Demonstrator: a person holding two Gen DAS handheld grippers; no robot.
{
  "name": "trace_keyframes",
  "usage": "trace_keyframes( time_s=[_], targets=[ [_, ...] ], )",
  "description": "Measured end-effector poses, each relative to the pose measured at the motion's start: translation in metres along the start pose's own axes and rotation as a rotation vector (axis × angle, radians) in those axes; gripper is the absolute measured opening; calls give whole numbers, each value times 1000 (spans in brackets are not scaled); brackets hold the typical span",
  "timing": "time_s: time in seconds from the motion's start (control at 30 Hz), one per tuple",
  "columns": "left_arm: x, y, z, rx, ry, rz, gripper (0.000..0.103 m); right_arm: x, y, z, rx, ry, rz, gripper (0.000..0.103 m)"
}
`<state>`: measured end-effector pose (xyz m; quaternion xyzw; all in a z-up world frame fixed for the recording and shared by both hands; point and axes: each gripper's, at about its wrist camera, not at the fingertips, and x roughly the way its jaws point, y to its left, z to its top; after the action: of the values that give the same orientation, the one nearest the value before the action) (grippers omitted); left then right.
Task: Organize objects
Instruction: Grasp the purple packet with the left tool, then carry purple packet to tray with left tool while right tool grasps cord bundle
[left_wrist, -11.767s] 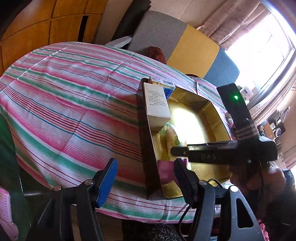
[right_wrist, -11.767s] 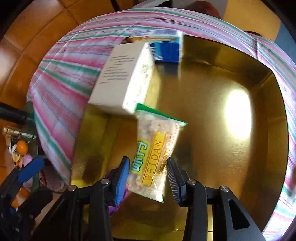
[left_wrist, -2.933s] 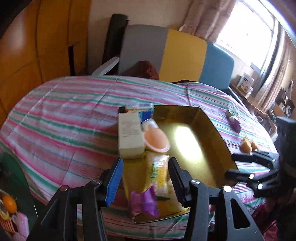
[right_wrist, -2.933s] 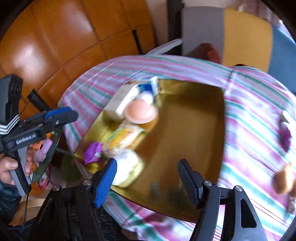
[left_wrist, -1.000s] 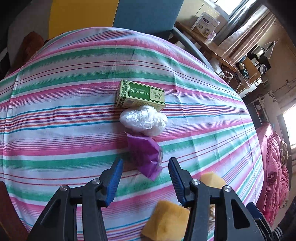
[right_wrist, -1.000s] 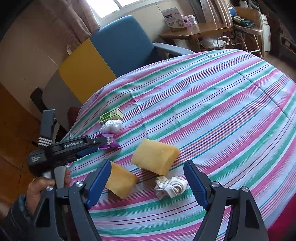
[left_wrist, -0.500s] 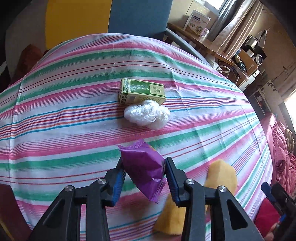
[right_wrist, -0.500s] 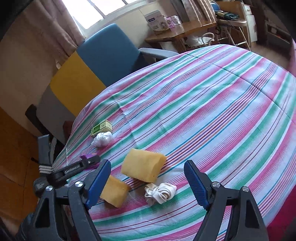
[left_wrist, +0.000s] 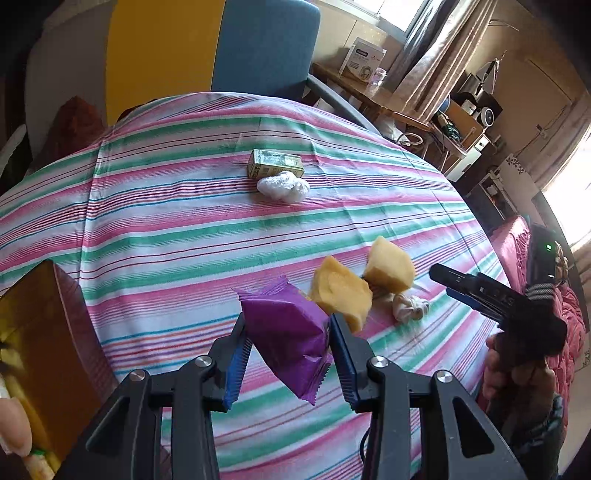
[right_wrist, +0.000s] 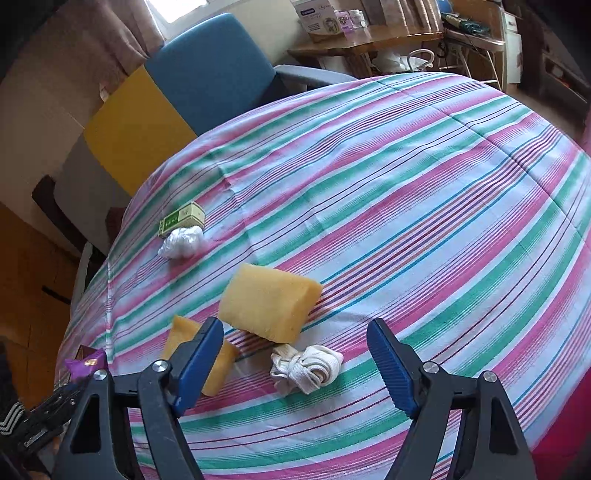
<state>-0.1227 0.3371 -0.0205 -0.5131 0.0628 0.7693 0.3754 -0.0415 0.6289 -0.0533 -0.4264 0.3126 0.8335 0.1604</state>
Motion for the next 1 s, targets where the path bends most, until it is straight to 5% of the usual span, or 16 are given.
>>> trace_keyframes(
  time_s=[0.3,0.4,0.47,0.5,0.83,1.0],
  targets=[
    [-50,20,-37,-32,-41,-20,42,27,11,-12,-104,123,-115,80],
    [-68,35,-48,-53,-64,-11,42,36,13,-17,-143,170,-162,66],
    [-83,49,-55,-76,-81,0,42,42,16,-21,-167,203,-162,46],
    [-91,57,-58,-88,-90,11,42,41,19,-22,-186,195,-174,45],
    [-184,179,-124,-355,-225,193,42,40,21,-25,-230,189,-201,42],
    [-203,199,-164,-376,-258,330,42,43,27,-24,-247,192,-215,42]
  ],
)
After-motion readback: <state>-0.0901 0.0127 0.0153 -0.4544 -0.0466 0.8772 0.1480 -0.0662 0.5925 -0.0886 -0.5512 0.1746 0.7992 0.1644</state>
